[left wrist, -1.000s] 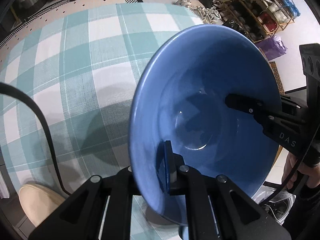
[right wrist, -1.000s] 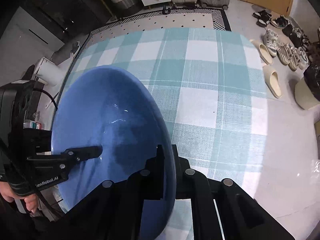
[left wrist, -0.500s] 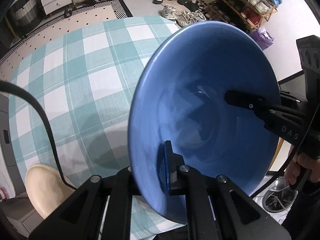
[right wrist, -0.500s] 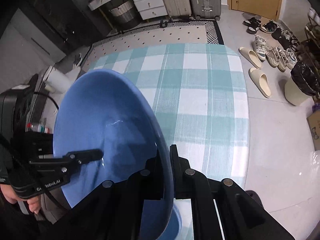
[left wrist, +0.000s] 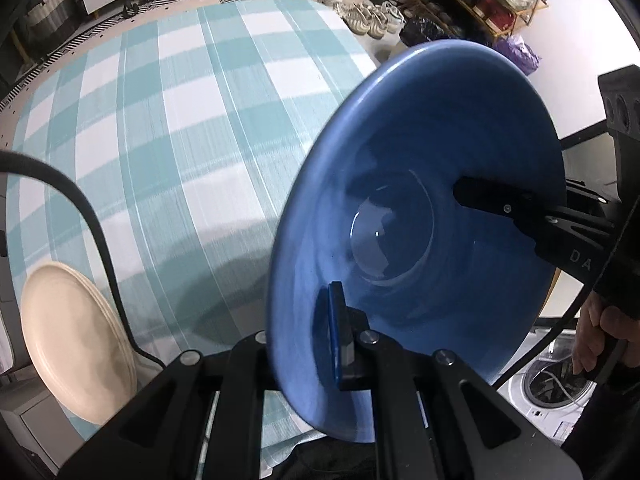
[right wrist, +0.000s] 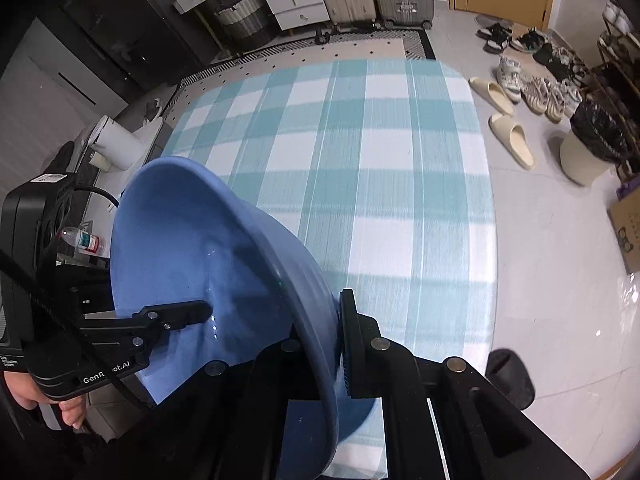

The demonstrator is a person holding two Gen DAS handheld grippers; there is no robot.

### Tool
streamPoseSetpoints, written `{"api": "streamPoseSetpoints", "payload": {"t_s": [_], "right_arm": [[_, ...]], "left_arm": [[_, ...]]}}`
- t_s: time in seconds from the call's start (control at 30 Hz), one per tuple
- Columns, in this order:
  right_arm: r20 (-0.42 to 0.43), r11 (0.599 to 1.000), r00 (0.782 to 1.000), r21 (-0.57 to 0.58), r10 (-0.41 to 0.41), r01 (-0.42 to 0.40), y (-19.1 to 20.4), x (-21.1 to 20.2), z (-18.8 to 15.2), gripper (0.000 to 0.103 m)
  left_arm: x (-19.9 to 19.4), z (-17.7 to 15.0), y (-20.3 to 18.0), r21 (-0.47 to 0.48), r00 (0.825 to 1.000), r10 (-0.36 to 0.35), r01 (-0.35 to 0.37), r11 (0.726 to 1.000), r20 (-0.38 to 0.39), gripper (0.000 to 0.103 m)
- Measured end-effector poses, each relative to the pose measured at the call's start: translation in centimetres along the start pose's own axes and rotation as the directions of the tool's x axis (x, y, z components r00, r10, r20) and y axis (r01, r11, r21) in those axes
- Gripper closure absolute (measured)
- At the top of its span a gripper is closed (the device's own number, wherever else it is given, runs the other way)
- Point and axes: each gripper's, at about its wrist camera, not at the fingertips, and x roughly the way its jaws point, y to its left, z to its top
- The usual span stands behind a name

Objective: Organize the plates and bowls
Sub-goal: 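Lower the held blue bowl into the nested blue bowls with both tools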

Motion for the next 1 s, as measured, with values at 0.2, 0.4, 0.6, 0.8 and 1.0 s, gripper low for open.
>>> {"api": "streamPoseSetpoints", "payload": {"t_s": [0.2, 0.4, 0.6, 0.8, 1.0], "right_arm": [[-0.029, 1.0, 0.999, 0.01, 0.021, -0.02, -0.4, 2.2, -2.4, 0.097], [-0.039, 0.999, 0.998, 0.017, 0.046, -0.046, -0.5, 3.9, -3.9, 0.097], [-0.033, 1.0, 0.999, 0.002, 0.026, -0.026, -0.2, 4.9, -4.8, 0.097], [-0.025, 1.0, 0.999, 0.004, 0.024, -0.024, -0.2, 5.6, -5.4, 0.097], [-0.023, 1.0, 1.0, 0.021, 0.021, -0.02, -1.2, 6.4, -6.3, 0.097]], "left_arm": [[1.3, -1.4, -0.5, 0.022, 0.998, 0.056, -0.056, 0.998, -0.004, 0.095], [2.4, -2.4, -0.8, 0.047, 0.993, 0.115, -0.115, 0.992, 0.009, 0.094], [2.8, -2.8, -1.3, 0.064, 0.988, 0.153, -0.155, 0.986, 0.028, 0.093], [3.7, -3.7, -2.4, 0.137, 0.955, 0.288, -0.295, 0.946, 0.066, 0.093], [4.4, -3.8, -2.1, 0.134, 0.953, 0.295, -0.302, 0.944, 0.074, 0.093]]}}
